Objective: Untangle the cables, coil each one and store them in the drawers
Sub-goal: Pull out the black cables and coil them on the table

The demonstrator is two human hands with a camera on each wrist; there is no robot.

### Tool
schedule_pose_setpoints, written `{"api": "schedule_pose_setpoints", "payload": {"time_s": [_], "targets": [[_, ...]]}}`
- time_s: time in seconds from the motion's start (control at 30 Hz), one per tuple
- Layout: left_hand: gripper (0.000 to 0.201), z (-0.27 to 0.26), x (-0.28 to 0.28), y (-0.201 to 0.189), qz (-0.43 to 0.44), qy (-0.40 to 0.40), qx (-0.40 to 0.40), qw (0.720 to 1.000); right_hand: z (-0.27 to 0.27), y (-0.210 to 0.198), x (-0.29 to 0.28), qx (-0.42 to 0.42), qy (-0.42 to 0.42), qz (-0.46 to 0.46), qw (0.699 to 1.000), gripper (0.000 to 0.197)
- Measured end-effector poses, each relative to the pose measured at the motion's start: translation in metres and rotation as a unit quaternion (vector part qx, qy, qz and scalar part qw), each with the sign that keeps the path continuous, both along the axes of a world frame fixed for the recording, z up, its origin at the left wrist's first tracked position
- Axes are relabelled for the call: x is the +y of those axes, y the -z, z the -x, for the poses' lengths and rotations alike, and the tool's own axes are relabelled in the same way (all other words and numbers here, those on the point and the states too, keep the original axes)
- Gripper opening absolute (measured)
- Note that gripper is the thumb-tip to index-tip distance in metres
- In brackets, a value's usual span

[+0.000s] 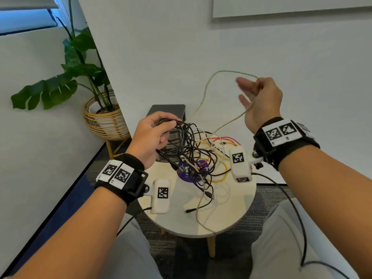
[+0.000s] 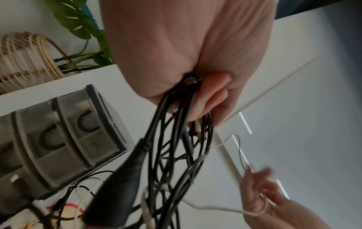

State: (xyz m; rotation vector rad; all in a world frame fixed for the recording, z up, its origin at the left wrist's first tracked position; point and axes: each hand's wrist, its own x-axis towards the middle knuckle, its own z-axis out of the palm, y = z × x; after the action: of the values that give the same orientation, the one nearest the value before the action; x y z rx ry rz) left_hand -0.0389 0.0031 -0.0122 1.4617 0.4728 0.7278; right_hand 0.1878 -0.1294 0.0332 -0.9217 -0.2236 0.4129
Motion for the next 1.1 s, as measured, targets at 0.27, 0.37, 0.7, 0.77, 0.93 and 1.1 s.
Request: {"api": "schedule_pose_setpoints", "payload": {"time_s": [0.27, 0.37, 0.7, 0.77, 0.93, 1.1], "targets": [[0.012, -0.009, -0.009, -0.006, -0.024, -0.002, 0.013, 1.0, 0.031, 0.002, 0.0, -0.081, -0.367, 0.15, 0.914, 0.039], [0.012, -0.01, -0.01, -0.009, -0.035, -0.004, 0.017, 0.999, 0.049, 0.021, 0.011, -0.231, -0.371, 0.305, 0.846, 0.029], [0.015, 0.001, -0.005, -0.01, -0.03, -0.01, 0.015, 0.999, 0.04, 0.039, 0.016, -0.544, -0.219, 0.491, 0.643, 0.027], [0.015, 0.003, -0.003, -0.007, -0.019, -0.018, 0.014, 1.0, 0.025, 0.043, 0.011, -0.542, -0.143, 0.511, 0.652, 0.035], [0.014, 0.005, -0.005, 0.0, 0.026, -0.031, 0.01, 0.999, 0.002, 0.053, -0.006, -0.421, -0.139, 0.51, 0.737, 0.031], [0.014, -0.002, -0.013, 0.0, 0.032, -0.034, 0.011, 0.999, 0.019, 0.064, -0.008, -0.35, -0.266, 0.446, 0.779, 0.013]]}}
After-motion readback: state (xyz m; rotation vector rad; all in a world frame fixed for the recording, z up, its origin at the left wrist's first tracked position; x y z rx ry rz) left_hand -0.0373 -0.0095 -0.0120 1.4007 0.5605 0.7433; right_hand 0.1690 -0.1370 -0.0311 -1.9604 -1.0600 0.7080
